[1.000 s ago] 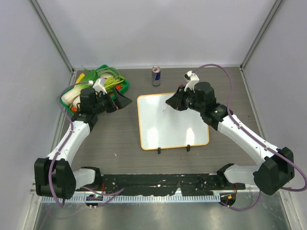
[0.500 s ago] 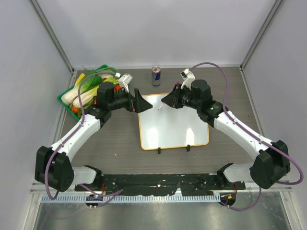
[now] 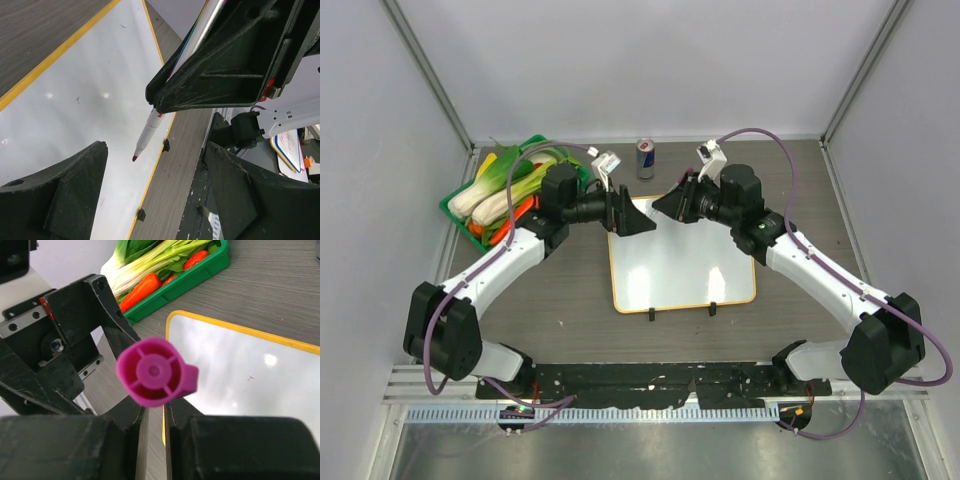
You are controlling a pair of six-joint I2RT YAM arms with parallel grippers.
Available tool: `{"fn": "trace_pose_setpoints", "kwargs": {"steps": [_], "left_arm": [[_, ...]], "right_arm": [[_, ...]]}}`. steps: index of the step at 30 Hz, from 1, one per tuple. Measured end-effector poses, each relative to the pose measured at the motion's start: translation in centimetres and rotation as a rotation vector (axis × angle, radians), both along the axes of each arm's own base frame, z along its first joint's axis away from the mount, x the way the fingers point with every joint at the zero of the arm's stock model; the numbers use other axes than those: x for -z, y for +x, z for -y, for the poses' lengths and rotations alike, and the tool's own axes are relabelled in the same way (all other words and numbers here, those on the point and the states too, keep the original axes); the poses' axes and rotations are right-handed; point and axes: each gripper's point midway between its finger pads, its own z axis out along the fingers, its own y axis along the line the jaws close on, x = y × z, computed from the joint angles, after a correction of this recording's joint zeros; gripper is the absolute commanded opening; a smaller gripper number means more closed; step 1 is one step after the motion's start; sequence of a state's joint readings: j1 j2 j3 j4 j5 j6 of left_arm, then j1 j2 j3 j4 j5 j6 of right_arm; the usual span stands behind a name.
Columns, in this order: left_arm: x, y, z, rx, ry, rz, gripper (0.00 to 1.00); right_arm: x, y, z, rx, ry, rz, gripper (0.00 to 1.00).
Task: Write a sentence on the whiteboard
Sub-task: Pick up the whiteboard from the center of the board.
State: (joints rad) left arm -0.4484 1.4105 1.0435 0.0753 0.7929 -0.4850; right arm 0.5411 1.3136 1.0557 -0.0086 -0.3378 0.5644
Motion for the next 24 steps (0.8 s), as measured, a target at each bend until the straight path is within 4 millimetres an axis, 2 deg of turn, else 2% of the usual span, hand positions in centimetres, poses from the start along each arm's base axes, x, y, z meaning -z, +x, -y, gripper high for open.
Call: {"fn": "trace_pose_setpoints", "kwargs": {"steps": [3, 7, 10, 14, 17, 20, 24], "left_arm": [[0.1, -0.3, 0.5, 0.022, -0.004, 0.001, 0.73], [0.6, -0.2, 1.1, 0.035, -0.002, -0.005, 0.7], [1.0, 0.0, 1.0, 0.026, 0.008, -0.01, 0.88], [1.7, 0.9, 0.4, -0.038, 0.053, -0.003, 0.93], [1.9, 1.8, -1.0, -0.122, 0.092, -0.001, 0.93], [1.5, 2.7, -3.6, -0.228, 0.108, 0.008, 0.94], [1.9, 4.2, -8.9, -0.4, 0.109, -0.025, 0.92]], "right_arm": [[-0.4, -0.1, -0.2, -0.004, 0.021, -0.004, 0.02], [-0.8, -0.1, -0.4, -0.008, 0.043, -0.004, 0.02], [-0.9, -0.1, -0.4, -0.01, 0.048, -0.003, 0.01], [-0.9, -0.4, 0.0, 0.0, 0.041, 0.0, 0.01], [-0.8, -0.4, 0.8, 0.03, 0.025, 0.01, 0.01], [-0.3, -0.6, 1.8, 0.06, -0.005, 0.012, 0.01], [0.5, -0.5, 2.8, 0.095, -0.054, 0.015, 0.01]]}}
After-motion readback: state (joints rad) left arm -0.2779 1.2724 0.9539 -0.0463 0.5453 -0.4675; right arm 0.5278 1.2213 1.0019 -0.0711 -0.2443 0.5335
